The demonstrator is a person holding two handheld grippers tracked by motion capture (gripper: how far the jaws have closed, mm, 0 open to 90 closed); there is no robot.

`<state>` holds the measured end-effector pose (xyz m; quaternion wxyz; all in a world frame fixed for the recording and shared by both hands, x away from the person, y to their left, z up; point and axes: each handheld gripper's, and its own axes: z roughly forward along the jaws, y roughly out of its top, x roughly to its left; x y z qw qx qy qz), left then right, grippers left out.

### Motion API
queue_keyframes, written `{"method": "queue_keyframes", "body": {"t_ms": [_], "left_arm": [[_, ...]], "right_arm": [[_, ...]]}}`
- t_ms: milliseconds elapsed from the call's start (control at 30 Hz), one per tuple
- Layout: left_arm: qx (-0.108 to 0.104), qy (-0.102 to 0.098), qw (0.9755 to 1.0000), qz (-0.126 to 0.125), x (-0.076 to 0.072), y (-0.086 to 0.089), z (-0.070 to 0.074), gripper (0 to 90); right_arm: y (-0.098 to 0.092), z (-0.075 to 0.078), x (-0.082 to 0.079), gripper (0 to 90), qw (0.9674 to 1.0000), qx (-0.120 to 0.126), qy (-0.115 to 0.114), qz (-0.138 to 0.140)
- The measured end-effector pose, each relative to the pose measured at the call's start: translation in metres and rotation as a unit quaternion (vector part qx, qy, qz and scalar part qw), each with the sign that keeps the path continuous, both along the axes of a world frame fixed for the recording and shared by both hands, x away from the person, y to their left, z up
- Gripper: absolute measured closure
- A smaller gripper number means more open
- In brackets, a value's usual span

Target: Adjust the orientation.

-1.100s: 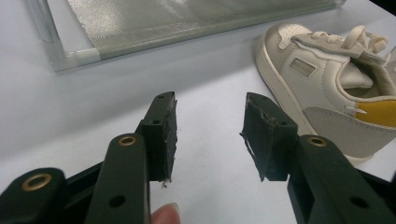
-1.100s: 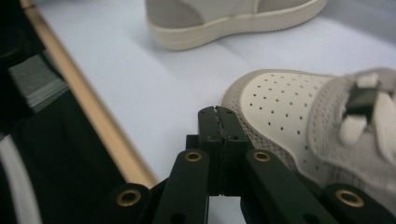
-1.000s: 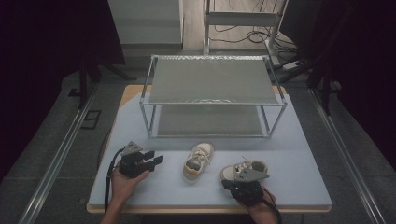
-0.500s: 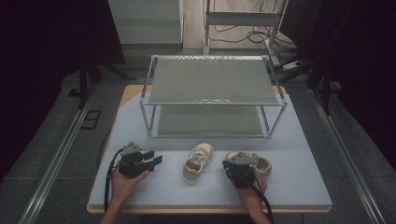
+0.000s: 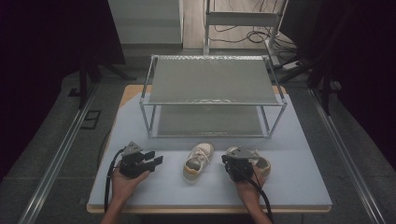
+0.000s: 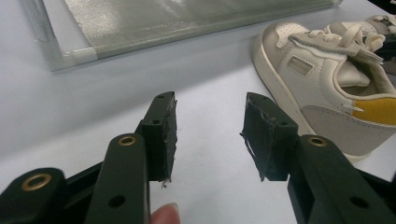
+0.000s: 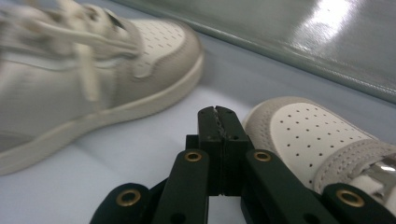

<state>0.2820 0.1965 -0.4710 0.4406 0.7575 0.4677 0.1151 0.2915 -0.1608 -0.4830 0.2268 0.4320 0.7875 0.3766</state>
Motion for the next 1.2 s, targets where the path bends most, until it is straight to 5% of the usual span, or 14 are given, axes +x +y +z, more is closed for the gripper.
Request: {"method": "queue_keyframes", "body": {"t_ms": [167,400,567,600,767,867,1000,1200], "left_arm": [[-0.003,0.000,1.0000,0.000,-0.001,0.000,0.001,54.4],[-0.003,-0.002,1.0000,0.001,-0.002,0.000,0.002,54.3],[-0.004,-0.001,1.0000,0.003,-0.002,0.000,0.002,54.3],[-0.003,-0.001,1.0000,0.002,-0.002,-0.001,0.002,54.3],[-0.001,-0.001,1.0000,0.000,-0.002,-0.002,0.001,54.3],[0.000,0.000,1.0000,-0.002,-0.002,-0.003,0.001,54.3],[0.002,0.001,1.0000,-0.001,-0.001,-0.003,-0.001,54.3],[0.002,0.001,1.0000,-0.001,-0.002,-0.003,-0.001,54.3]], "right_arm": [[-0.007,0.012,-0.013,86.3,0.9996,0.020,-0.011,0.017],[-0.046,0.032,-0.043,86.3,0.9973,0.063,-0.016,0.034],[-0.086,0.033,-0.071,89.2,0.9962,0.082,-0.030,0.008],[-0.108,0.035,-0.077,89.4,0.9938,0.104,-0.037,-0.014],[-0.143,0.040,-0.077,89.4,0.9902,0.123,-0.042,-0.052],[-0.168,0.034,-0.060,89.5,0.9892,0.117,-0.027,-0.084],[-0.181,0.015,-0.040,89.4,0.9896,0.110,-0.001,-0.092],[-0.173,-0.006,-0.033,89.4,0.9898,0.116,0.028,-0.078]]}}
